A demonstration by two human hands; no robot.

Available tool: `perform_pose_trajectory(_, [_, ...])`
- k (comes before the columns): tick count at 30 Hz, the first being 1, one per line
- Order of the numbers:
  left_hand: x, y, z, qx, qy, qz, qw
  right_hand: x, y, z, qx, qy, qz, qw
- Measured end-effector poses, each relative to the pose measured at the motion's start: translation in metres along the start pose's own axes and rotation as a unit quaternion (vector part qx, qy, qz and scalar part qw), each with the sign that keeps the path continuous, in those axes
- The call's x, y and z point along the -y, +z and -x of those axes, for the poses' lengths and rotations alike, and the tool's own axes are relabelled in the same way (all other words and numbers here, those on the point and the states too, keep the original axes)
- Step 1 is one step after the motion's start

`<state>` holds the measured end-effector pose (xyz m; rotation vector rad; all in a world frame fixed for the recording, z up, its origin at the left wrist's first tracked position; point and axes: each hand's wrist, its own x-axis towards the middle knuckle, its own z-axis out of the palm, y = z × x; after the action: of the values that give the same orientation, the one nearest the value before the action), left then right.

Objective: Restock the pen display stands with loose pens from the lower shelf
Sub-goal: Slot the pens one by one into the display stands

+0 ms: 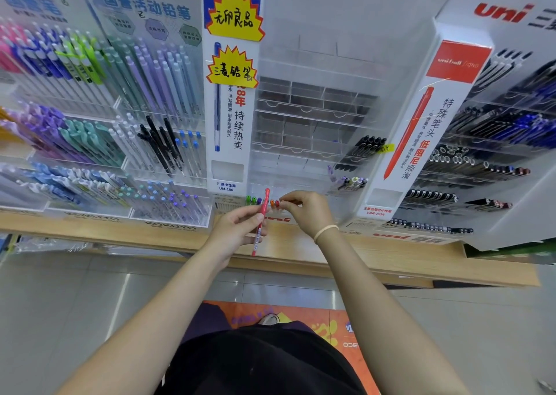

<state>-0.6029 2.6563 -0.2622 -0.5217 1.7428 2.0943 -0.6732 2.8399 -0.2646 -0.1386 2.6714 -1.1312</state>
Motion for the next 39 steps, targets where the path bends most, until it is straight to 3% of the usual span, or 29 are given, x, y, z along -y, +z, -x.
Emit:
perform_pose_trajectory(7, [-0.005,0.000,0.003,0.012,0.012,-0.005,1.000,-0.001,-0.005,0.005,0.001,0.033,-0.011,0.999])
perform_pose_trajectory(10, [-0.009,0.003,0.002,0.021,0.014,-0.001,1.000,0.012,-0.022,0.018,-0.061,0.034,-0.122,0.990])
perform_pose_trajectory(15, [-0.014,0.020,-0.003,0.083,0.029,-0.026,0.996,0.040,-0.043,0.032,0.040,0.043,-0.281,0.958])
perform_pose_trajectory(18, [-0.015,0.029,-0.007,0.084,0.079,-0.073,0.991,0.039,-0.050,0.034,0.010,0.030,-0.297,0.954])
perform_pose_trajectory(20, [-0.014,0.029,-0.012,0.036,0.173,-0.213,0.961,0.036,-0.058,0.035,-0.046,0.019,-0.306,0.951])
perform_pose_trajectory(22, [-0.012,0.024,-0.014,-0.012,0.258,-0.356,0.898,0.032,-0.066,0.036,-0.108,0.010,-0.306,0.946])
perform_pose_trajectory(26, [-0.001,0.015,-0.021,0.011,0.258,-0.544,0.798,0.028,-0.069,0.033,-0.167,-0.008,-0.296,0.941])
perform_pose_trajectory(30, [0.013,0.010,-0.031,0.038,0.260,-0.648,0.715,0.015,-0.046,0.021,-0.120,-0.003,-0.234,0.965])
perform_pose_trajectory(34, [0.017,0.004,-0.033,0.048,0.285,-0.681,0.673,-0.002,-0.022,0.014,-0.067,0.007,-0.176,0.982])
perform_pose_trajectory(39, [0.019,-0.001,-0.035,0.053,0.316,-0.680,0.659,-0.014,-0.001,0.004,-0.034,0.021,-0.140,0.989])
